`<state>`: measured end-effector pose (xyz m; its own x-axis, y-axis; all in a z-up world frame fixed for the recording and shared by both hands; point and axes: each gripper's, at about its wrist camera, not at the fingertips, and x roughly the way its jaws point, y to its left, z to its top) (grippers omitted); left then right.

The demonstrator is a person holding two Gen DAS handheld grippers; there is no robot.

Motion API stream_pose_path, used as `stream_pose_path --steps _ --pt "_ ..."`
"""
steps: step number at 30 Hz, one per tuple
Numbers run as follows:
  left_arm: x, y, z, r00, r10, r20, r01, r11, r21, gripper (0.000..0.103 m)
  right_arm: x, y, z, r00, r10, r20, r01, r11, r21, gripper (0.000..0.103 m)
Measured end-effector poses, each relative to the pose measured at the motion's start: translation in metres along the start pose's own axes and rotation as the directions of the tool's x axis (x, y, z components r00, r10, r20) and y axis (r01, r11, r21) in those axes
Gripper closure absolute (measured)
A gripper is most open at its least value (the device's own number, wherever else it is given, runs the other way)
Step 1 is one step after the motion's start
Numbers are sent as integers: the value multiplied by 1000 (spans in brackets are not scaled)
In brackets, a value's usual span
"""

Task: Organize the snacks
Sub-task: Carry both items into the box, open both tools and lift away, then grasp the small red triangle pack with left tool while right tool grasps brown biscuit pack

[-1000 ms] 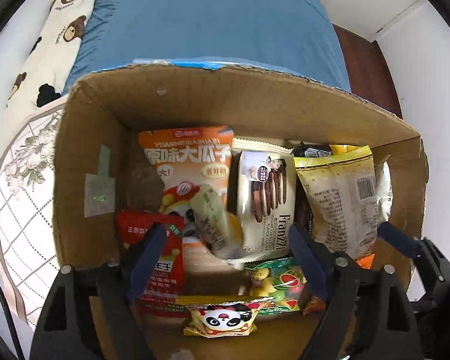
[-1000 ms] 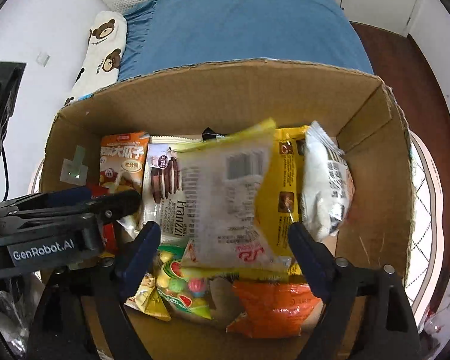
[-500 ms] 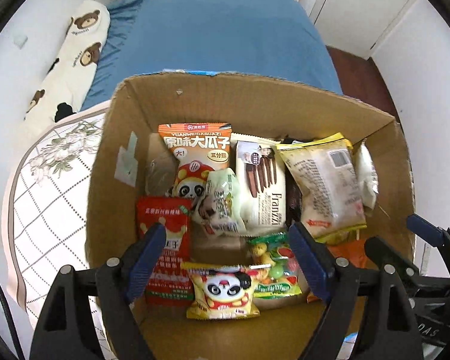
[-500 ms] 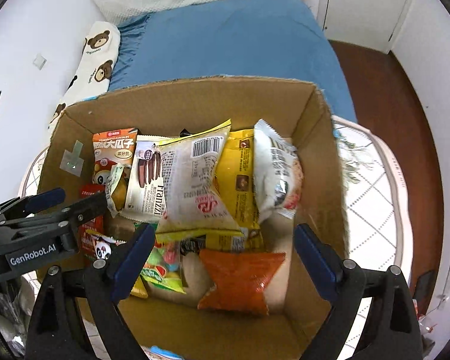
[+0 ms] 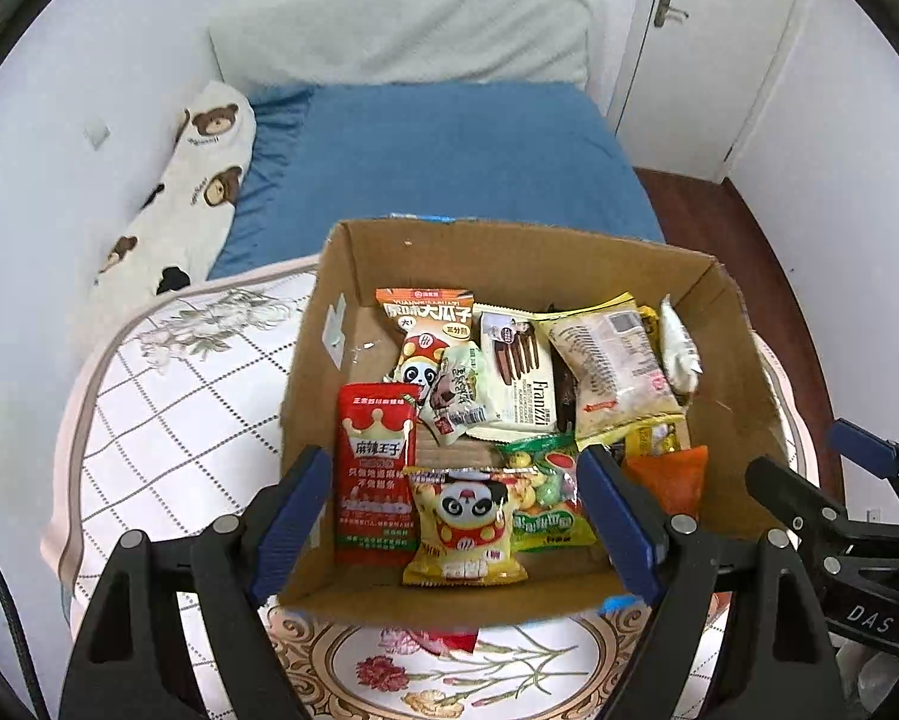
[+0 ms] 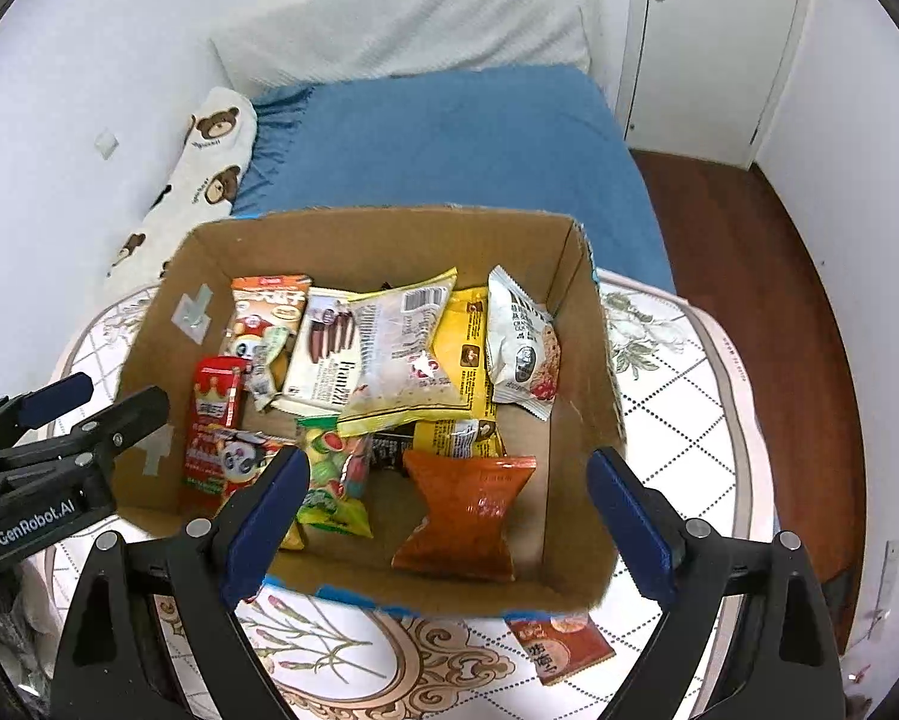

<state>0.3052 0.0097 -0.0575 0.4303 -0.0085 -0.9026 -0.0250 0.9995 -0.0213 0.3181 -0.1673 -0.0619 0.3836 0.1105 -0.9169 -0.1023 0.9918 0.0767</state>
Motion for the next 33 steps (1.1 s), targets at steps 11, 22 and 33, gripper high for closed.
stream_pose_path --steps 11,22,33 --pt "-72 0 -35 990 -2 141 3 1000 -5 20 -71 8 -39 993 30 115 -31 1000 4 7" --pt "-107 -2 -64 978 16 210 -14 1000 -11 20 -118 9 -68 979 58 195 -66 997 35 7" --pt "-51 16 -101 991 103 80 -99 993 -57 20 -51 -39 -113 998 64 23 -66 990 122 42"
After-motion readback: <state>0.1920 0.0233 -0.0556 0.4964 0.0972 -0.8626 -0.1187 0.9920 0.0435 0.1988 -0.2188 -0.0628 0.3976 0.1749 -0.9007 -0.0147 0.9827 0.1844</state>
